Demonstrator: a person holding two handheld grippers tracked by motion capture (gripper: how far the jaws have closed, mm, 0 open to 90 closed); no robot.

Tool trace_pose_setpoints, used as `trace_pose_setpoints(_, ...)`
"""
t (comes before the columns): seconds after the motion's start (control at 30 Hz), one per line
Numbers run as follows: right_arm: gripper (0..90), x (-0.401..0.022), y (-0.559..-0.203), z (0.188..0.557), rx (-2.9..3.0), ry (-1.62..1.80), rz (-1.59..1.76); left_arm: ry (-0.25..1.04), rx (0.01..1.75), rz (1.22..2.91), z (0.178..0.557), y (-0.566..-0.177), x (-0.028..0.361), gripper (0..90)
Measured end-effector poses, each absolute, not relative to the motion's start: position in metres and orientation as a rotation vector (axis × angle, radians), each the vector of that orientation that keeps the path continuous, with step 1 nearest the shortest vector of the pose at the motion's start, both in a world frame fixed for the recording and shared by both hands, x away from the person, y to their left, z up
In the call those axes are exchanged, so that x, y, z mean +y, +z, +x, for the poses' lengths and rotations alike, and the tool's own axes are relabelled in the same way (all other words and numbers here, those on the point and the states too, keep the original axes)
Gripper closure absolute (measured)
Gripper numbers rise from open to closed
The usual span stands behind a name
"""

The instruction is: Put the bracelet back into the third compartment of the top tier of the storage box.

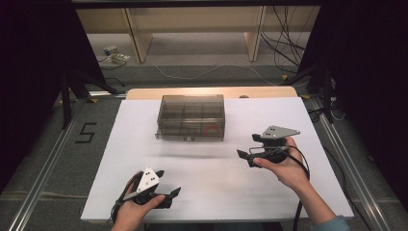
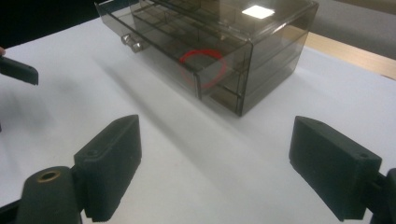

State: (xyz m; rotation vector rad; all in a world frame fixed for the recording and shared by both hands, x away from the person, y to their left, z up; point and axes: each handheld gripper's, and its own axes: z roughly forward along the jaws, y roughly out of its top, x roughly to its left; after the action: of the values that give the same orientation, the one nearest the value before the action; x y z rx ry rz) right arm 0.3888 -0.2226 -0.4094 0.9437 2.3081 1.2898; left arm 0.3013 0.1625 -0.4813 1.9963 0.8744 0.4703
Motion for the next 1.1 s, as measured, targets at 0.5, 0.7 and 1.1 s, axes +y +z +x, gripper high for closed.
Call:
trace_pose_setpoints(0.5,20.1,-0.25,-0.434,0.365,2.31,1.299,0.977,0.471,0.881,1.996,0.301,-0.482,0.163,17.3)
trace_pose_setpoints(0.7,20.8,-0.259,-0.443,0.355,2.296,1.316,0.988,0.471,0.881,1.996,0.301,-0.482,0.163,17.3)
trace_pose_setpoints(1.1,21.4,-0.272,-0.458,0.335,2.273,1.33,1.024,0.466,0.872,2.0,0.301,-0.482,0.162,17.4)
